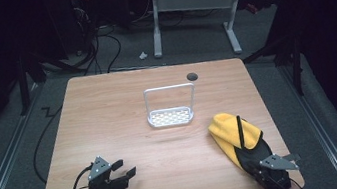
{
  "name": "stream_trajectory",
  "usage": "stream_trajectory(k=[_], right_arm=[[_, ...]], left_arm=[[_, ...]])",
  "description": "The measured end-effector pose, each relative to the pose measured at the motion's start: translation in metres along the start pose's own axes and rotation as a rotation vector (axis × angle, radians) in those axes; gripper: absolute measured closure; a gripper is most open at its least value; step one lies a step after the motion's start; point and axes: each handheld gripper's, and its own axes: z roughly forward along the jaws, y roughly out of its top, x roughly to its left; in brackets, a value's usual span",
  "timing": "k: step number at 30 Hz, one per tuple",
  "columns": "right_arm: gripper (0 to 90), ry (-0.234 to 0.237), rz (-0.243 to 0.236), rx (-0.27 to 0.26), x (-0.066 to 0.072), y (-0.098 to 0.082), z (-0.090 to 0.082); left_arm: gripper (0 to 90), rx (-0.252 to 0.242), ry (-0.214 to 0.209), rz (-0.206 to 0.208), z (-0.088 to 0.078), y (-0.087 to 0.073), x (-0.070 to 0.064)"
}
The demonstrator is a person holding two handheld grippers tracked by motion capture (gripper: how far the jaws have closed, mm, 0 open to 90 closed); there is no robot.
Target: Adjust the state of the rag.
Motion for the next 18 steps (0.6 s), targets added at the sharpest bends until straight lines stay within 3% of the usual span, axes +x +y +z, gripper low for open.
stream_trajectory(k=[2,3,4,5,9,10,13,15,18], right_arm=[[79.5,0.009,0.021,-0.038,-0.002,0.014,0.001],[68.3,0.02,0.03,-0.082,-0.003,0.029,0.004],[68.3,0.02,0.03,-0.082,-0.003,0.029,0.004],[55.3,-0.001,0.042,-0.123,-0.005,0.045,0.011],[47.8,-0.013,0.085,-0.124,-0.01,0.061,0.028],[53.4,-0.009,0.098,-0.097,-0.013,0.067,0.043],[77.7,0.022,0.076,-0.057,-0.008,0.068,0.058],[81.5,0.028,0.057,-0.066,-0.003,0.068,0.058],[84.4,0.096,-0.017,-0.082,0.025,0.071,0.055]], left_arm=[[38.4,0.001,0.0,-0.002,0.001,0.0,0.0],[38.4,0.0,0.0,-0.005,0.001,0.0,0.0],[38.4,0.001,0.0,-0.005,0.001,-0.001,0.0],[38.4,0.003,-0.001,-0.004,0.001,-0.001,0.0],[38.4,0.005,0.0,-0.003,0.001,-0.001,0.0],[38.3,0.004,0.0,-0.006,0.001,-0.001,0.0],[38.4,0.003,0.001,-0.005,0.001,-0.001,0.0],[38.3,0.001,-0.003,-0.006,0.0,-0.001,0.0],[38.4,0.0,-0.008,-0.006,0.0,-0.001,-0.001]])
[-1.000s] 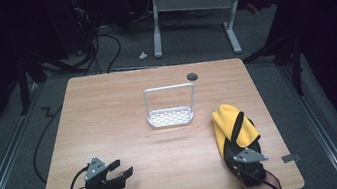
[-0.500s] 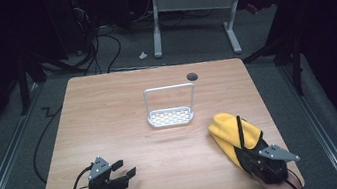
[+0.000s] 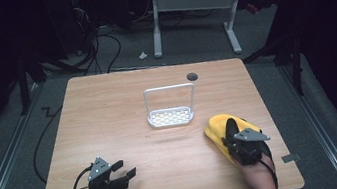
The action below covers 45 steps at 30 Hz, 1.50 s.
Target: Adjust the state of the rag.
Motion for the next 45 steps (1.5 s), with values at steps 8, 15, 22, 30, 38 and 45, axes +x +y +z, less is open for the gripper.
stream_trajectory(k=[8,15,22,30,38,45], right_arm=[[84.3,0.121,-0.145,0.009,0.065,0.007,0.011],[84.1,0.255,-0.25,0.028,0.134,0.016,0.028],[70.7,0.355,-0.315,0.04,0.181,0.016,0.036],[62.6,0.304,-0.273,0.023,0.139,0.006,-0.007],[60.8,0.237,-0.151,0.019,0.079,-0.027,-0.04],[61.8,0.144,-0.111,0.011,0.046,-0.041,-0.051]], left_arm=[[38.3,-0.001,-0.005,0.023,0.001,0.002,-0.006],[38.3,-0.003,-0.006,0.02,-0.001,0.002,-0.004],[38.3,-0.013,-0.003,0.015,-0.004,0.002,-0.002],[38.0,0.005,-0.01,0.022,0.001,0.001,-0.005],[37.9,0.03,-0.012,0.043,0.009,0.0,-0.012],[37.9,0.021,-0.041,0.09,0.012,0.011,-0.029]])
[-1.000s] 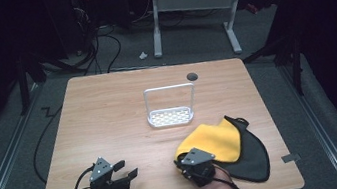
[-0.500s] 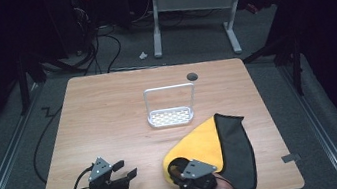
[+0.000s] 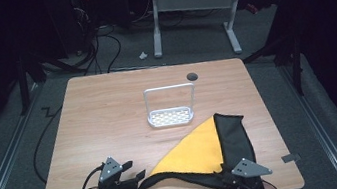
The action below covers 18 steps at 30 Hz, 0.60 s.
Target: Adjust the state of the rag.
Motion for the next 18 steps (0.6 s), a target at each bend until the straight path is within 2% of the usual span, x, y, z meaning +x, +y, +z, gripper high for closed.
stream_trajectory(k=[5,8,9,11,13,14,15,16,17,18], right_arm=[[62.5,-0.067,0.056,0.001,-0.027,-0.01,-0.004],[62.8,-0.081,0.102,0.008,-0.036,-0.014,-0.004],[62.7,-0.09,0.098,0.012,-0.037,-0.015,-0.003],[63.1,-0.115,0.096,0.024,-0.039,-0.017,-0.001],[63.5,-0.134,0.114,0.033,-0.043,-0.019,0.0],[63.7,-0.143,0.12,0.036,-0.046,-0.021,0.0],[64.3,-0.147,0.135,0.05,-0.05,-0.023,0.001],[64.3,-0.147,0.135,0.05,-0.05,-0.023,0.001],[64.4,-0.15,0.14,0.056,-0.052,-0.024,0.002],[64.4,-0.152,0.14,0.059,-0.052,-0.025,0.003]], left_arm=[[38.7,0.011,-0.048,0.075,0.006,0.019,-0.016],[40.1,0.006,-0.093,0.087,0.017,0.031,-0.029],[40.5,0.008,-0.1,0.1,0.022,0.034,-0.033],[42.1,0.042,-0.114,0.141,0.033,0.037,-0.042],[44.5,0.092,-0.132,0.172,0.044,0.036,-0.05],[45.8,0.122,-0.126,0.19,0.049,0.034,-0.053],[52.4,0.15,-0.109,0.206,0.053,0.031,-0.056],[52.4,0.169,-0.101,0.213,0.056,0.029,-0.056],[63.1,0.18,-0.105,0.216,0.057,0.026,-0.056],[69.7,0.191,-0.094,0.218,0.058,0.025,-0.056]])
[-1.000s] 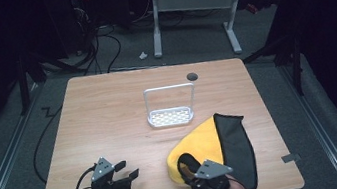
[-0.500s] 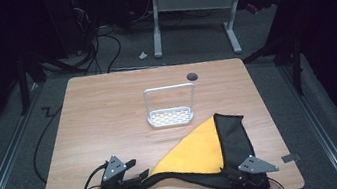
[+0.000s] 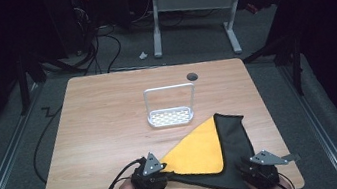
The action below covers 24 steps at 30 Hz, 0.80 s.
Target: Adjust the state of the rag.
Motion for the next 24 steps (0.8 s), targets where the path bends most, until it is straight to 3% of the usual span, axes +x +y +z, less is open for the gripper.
stream_trajectory(k=[2,6,9,13,16,18,21,24], right_arm=[[64.5,-0.001,-0.006,0.011,0.0,0.0,0.002],[64.9,-0.003,-0.027,0.041,0.003,-0.001,0.007],[65.2,-0.001,-0.043,0.042,0.005,0.0,0.008],[65.8,-0.009,-0.054,0.045,0.008,0.0,0.008],[65.9,0.009,-0.047,0.051,0.009,0.0,0.007],[65.9,0.017,-0.065,0.054,0.012,0.0,0.007],[66.0,0.012,-0.08,0.057,0.016,0.0,0.006],[65.8,0.019,-0.074,0.057,0.015,0.0,0.005]], left_arm=[[84.7,-0.009,0.023,0.0,-0.003,-0.003,0.001],[86.6,-0.063,0.043,-0.055,-0.02,-0.008,0.01],[86.7,-0.102,0.075,-0.097,-0.041,-0.018,0.021],[86.6,-0.108,0.12,-0.154,-0.066,-0.039,0.034],[86.1,-0.073,0.12,-0.228,-0.073,-0.06,0.045],[83.5,-0.036,0.123,-0.258,-0.072,-0.069,0.049],[66.7,-0.045,0.14,-0.29,-0.073,-0.072,0.052],[56.4,-0.085,0.159,-0.256,-0.076,-0.062,0.045]])
